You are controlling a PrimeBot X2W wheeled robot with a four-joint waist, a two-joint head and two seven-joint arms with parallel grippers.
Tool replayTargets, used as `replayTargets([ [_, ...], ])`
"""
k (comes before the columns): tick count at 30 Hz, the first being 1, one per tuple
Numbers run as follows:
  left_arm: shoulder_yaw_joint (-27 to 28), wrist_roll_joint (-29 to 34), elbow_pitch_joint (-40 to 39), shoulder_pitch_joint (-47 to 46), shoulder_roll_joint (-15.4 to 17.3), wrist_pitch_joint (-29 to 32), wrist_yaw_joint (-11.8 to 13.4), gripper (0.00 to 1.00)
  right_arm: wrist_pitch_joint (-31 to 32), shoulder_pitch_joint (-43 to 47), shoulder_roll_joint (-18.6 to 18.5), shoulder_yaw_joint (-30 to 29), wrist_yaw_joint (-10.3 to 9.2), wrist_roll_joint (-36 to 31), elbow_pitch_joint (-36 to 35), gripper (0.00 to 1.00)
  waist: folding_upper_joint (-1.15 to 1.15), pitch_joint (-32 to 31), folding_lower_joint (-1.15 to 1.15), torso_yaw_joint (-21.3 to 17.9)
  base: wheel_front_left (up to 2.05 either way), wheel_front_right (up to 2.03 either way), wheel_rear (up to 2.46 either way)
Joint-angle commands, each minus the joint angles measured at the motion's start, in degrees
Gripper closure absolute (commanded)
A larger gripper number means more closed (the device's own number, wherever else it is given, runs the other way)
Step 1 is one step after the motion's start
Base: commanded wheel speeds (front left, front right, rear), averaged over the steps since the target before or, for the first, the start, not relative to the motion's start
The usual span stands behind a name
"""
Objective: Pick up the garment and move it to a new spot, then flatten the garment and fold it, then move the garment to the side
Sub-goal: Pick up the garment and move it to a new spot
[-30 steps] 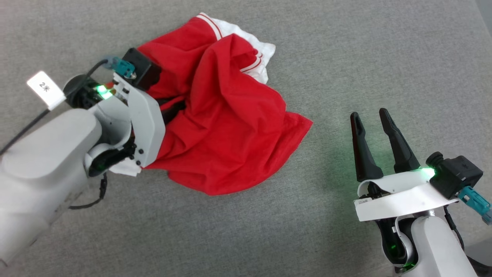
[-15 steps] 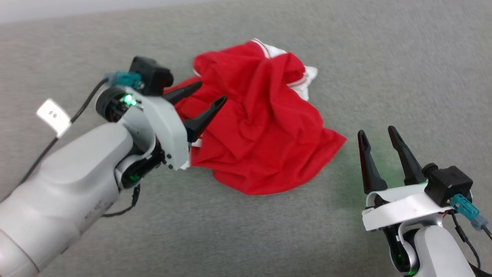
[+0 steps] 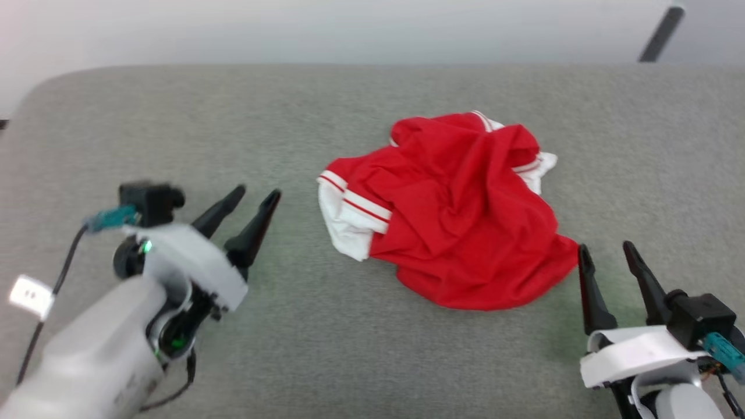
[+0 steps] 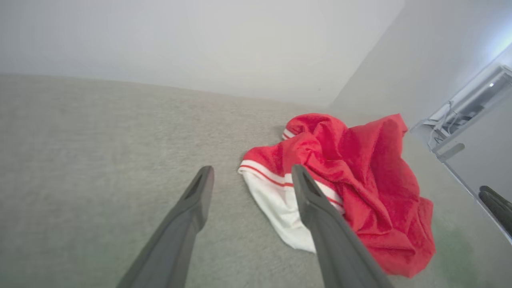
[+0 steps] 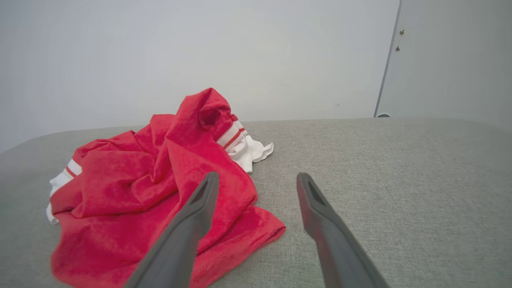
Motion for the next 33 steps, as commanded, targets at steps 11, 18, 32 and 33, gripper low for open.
replayTargets([
  [11, 26.8, 18.0, -4.2, 21.2, -4.1, 0.0, 0.1, 0.00, 1.5, 6.0, -1.5, -4.4, 0.00, 0.4, -3.1, 0.00, 0.00, -3.7, 0.00, 4.7, 0.00, 0.00, 0.00],
  [18, 39.7, 31.2, -9.7, 31.3, -8.0, 0.0, 0.3, 0.00, 2.3, 9.3, -1.9, -6.3, 0.00, 0.9, -5.3, 0.00, 0.00, -5.4, 0.00, 4.2, 0.00, 0.00, 0.00],
  [32, 52.1, 46.3, -19.0, 43.1, -13.6, 0.0, 0.0, 0.00, 3.5, 12.3, -1.2, -7.0, 0.00, 1.7, -9.3, 0.00, 0.00, -8.3, 0.00, 2.0, 0.00, 0.00, 0.00],
  [33, 52.1, 46.5, -18.9, 43.6, -13.9, 0.0, 0.0, 0.00, 3.6, 12.4, -1.1, -7.0, 0.00, 1.7, -9.3, 0.00, 0.00, -8.4, 0.00, 2.0, 0.00, 0.00, 0.00],
])
